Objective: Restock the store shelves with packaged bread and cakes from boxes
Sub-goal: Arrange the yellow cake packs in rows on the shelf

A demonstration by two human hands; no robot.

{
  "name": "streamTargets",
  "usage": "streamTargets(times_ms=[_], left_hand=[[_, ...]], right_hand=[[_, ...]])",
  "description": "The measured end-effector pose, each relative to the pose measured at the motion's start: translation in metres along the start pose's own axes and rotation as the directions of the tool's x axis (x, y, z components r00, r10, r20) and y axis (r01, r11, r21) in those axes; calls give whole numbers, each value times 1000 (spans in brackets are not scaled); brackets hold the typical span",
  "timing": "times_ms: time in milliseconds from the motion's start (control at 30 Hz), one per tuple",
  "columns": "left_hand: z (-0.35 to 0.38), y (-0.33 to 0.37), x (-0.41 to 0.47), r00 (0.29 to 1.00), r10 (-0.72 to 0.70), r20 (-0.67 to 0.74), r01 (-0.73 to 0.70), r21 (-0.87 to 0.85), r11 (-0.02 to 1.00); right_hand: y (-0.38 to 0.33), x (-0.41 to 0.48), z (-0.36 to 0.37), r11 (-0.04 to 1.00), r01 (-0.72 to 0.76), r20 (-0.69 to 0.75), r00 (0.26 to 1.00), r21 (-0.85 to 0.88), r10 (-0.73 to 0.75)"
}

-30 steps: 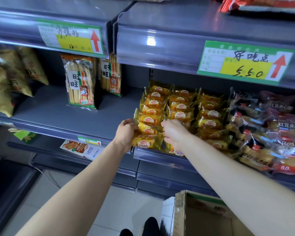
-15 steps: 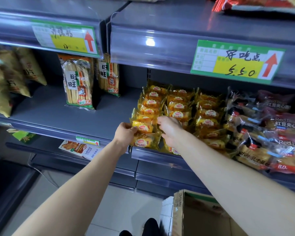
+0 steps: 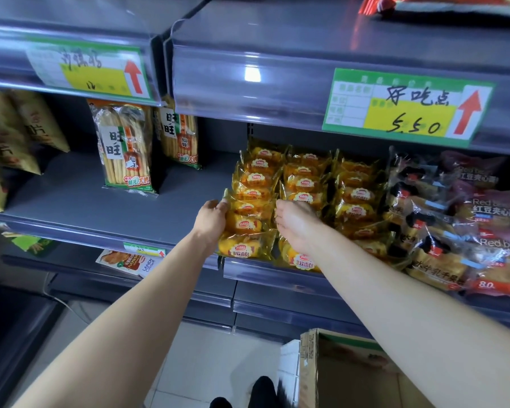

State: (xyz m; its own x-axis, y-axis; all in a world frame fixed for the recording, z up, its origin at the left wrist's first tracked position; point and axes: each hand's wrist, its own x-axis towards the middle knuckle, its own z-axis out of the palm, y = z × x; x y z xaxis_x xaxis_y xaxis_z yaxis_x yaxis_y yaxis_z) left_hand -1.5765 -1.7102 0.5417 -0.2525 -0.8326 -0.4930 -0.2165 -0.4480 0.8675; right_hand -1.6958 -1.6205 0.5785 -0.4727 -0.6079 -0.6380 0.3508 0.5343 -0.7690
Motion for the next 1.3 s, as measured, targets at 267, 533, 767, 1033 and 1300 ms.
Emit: streamTargets(times_ms=[267, 533, 767, 1033, 1300], left_hand=[[-2, 7, 0, 990, 120, -79, -106, 157, 982], [35, 28, -36, 913, 407, 27, -392, 336, 856], [65, 10, -56, 736, 305, 605, -674, 700, 237], [68, 5, -52, 839, 212, 501, -526, 846, 83], [77, 14, -51, 888, 80, 453, -455, 841, 291]], right_hand=[[-5, -9, -17, 997, 62, 30, 998, 45, -64], [-17, -12, -85, 982, 167, -236, 961, 91, -142], [4, -26, -105, 996, 91, -207, 975, 20, -85], [9, -36, -96, 1000, 9, -76, 997, -9, -10], [5, -27, -92, 996, 22, -200, 979, -85, -39]])
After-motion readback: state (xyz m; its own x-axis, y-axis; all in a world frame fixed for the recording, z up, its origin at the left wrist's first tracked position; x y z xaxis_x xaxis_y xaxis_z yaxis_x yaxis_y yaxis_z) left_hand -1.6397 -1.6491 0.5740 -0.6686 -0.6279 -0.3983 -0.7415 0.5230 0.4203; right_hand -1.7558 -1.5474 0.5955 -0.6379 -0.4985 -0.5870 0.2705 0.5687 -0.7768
